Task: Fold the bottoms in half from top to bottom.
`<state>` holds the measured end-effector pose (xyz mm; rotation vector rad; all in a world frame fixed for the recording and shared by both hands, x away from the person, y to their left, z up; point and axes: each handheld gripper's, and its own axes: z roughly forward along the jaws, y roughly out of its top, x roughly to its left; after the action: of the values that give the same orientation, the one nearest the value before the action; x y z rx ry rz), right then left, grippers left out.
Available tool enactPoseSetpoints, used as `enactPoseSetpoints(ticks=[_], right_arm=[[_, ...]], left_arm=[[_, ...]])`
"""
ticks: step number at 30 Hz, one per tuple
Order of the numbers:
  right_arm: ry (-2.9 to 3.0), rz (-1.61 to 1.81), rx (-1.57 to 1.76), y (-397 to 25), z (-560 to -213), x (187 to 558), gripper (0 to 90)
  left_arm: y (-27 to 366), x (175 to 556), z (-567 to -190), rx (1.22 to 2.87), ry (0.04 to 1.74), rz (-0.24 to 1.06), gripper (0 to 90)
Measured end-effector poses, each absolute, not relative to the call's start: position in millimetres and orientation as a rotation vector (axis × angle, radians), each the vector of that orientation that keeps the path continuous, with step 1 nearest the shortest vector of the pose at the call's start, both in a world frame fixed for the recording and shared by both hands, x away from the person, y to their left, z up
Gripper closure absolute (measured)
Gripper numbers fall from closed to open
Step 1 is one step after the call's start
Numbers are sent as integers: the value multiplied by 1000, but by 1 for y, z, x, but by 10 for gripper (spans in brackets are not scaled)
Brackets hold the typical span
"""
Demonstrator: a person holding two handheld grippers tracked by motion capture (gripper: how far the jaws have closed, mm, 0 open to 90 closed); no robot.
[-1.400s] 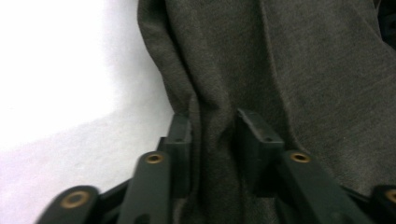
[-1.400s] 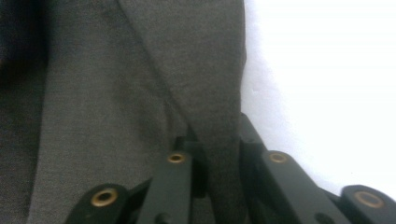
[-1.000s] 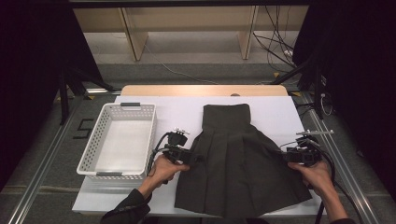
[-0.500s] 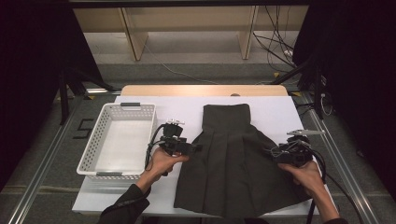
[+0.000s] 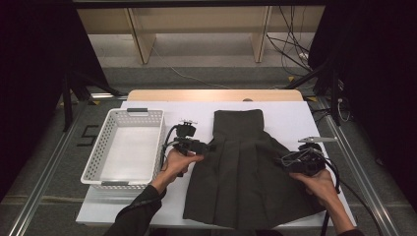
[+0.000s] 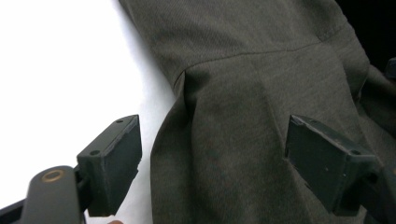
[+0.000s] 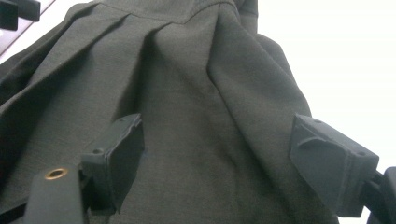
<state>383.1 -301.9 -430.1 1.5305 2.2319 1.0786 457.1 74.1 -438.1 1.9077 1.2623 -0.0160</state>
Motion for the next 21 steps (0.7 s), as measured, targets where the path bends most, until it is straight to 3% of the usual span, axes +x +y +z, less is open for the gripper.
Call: enactPoseSetpoints(ticks=[21], right_arm=[[2225, 1050, 1541, -305, -428, 380, 199]], left_arm=[[36, 507, -460, 1996, 1331, -65, 231]])
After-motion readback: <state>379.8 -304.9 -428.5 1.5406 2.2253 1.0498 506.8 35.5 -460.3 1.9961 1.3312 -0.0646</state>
